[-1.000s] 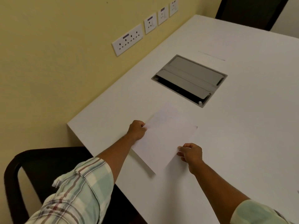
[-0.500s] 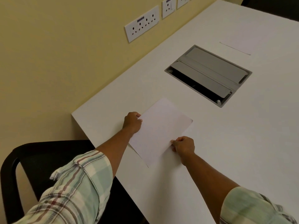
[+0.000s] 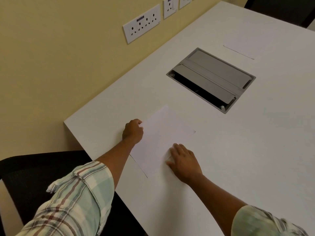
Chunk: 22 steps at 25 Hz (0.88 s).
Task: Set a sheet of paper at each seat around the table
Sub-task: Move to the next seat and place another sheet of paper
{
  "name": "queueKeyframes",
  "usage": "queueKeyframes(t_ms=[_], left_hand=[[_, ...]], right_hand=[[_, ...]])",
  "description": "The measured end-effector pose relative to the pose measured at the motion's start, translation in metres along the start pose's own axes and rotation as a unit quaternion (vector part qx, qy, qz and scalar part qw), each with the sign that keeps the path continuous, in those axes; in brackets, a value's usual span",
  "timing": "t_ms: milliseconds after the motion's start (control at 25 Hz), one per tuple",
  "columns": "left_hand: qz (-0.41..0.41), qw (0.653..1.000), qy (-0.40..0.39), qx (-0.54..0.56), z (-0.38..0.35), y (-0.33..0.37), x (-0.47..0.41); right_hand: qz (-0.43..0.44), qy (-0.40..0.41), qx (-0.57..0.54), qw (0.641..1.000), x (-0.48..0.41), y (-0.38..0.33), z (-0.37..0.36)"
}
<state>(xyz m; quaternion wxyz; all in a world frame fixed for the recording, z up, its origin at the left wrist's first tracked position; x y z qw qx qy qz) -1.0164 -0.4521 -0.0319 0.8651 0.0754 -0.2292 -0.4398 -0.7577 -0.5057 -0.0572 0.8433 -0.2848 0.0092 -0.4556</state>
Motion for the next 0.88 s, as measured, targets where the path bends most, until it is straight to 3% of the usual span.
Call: queueKeyframes(t_ms=[160,440,640,880], left_hand=[[-0.071,0.986,0.059,-0.135,-0.009,0.006,0.022],[-0.085,0.979,-0.047,-0.177,-0.055,-0.003,0.053],[-0.094,0.977,-0.043,-0.185,-0.053,-0.002,0.058],[-0.182,0.963,-0.004,-0.197,-0.051,0.024,0.082]], right_hand=[[-0.013,-0.042,0.042,0.998,0.003,0.007,-0.012],[-0.021,-0.048,0.053,0.997,0.002,0.007,-0.012],[-0.023,-0.060,0.039,0.997,0.004,0.008,-0.012],[-0.081,0.006,-0.012,0.997,0.032,0.023,0.014]])
Point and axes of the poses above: each hand's wrist, its own x-axis away from the middle knuckle, its own z-axis out of the back of the hand, y = z × x, the point moved 5 cm from there along -x, towards the middle knuckle, and after that the axes turned 9 degrees about -x, right-handed, at the moved point
